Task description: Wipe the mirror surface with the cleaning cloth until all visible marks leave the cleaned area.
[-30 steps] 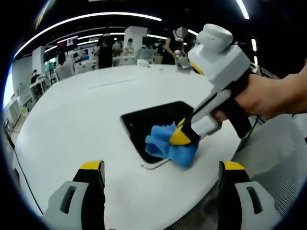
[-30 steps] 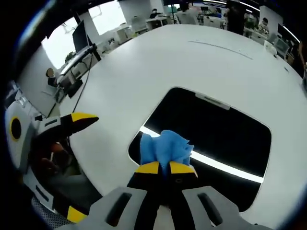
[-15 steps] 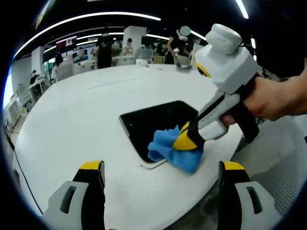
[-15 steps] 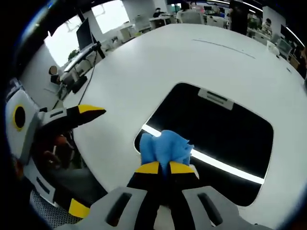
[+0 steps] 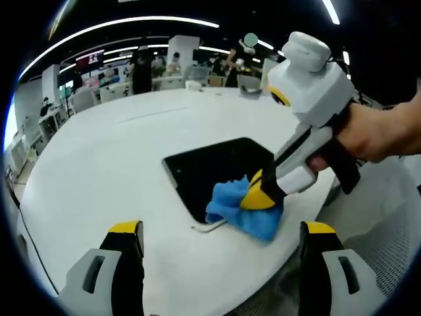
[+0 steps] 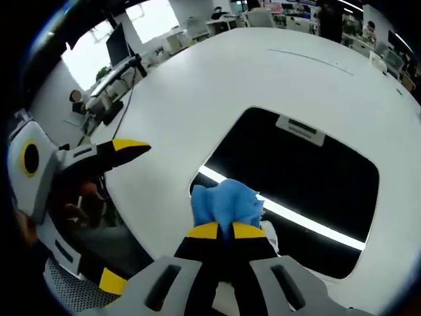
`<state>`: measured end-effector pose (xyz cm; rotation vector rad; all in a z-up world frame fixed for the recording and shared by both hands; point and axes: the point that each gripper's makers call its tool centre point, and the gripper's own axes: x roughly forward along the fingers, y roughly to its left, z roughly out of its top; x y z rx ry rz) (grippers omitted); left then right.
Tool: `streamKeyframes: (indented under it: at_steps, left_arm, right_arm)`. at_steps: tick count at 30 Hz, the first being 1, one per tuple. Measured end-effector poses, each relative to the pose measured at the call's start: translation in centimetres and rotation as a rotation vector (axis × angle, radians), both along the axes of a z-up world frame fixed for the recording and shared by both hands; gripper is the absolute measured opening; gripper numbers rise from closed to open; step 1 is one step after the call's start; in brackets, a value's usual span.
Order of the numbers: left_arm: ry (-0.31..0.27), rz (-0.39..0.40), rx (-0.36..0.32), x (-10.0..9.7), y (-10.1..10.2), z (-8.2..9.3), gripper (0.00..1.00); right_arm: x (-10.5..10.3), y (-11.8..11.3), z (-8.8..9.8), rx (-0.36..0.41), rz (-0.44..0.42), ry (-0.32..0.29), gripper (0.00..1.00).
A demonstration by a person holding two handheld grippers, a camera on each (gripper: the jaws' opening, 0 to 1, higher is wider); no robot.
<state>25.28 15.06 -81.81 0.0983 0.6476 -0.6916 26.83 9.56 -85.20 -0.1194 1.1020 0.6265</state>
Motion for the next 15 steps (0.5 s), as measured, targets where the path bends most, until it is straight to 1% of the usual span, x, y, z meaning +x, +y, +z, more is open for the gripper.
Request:
streamKeyframes:
  at_steps: [7, 11, 15]
  left_arm:
    - [0.003, 0.004, -0.001, -0.03, 0.05, -0.04, 0.99]
    - [0.004, 0.003, -0.001, -0.04, 0.03, -0.04, 0.99]
    - [0.003, 0.007, -0.002, 0.0, 0.07, -0.04, 0.99]
  right_arm:
    - [0.09, -0.09, -0.01, 0.016, 0.004, 0.019, 0.0]
    - [0.03, -0.09, -0.03, 0.009, 0.025, 0.023, 0.0]
    - [0.07, -0.17, -0.05, 0.012, 0.028, 0.034, 0.0]
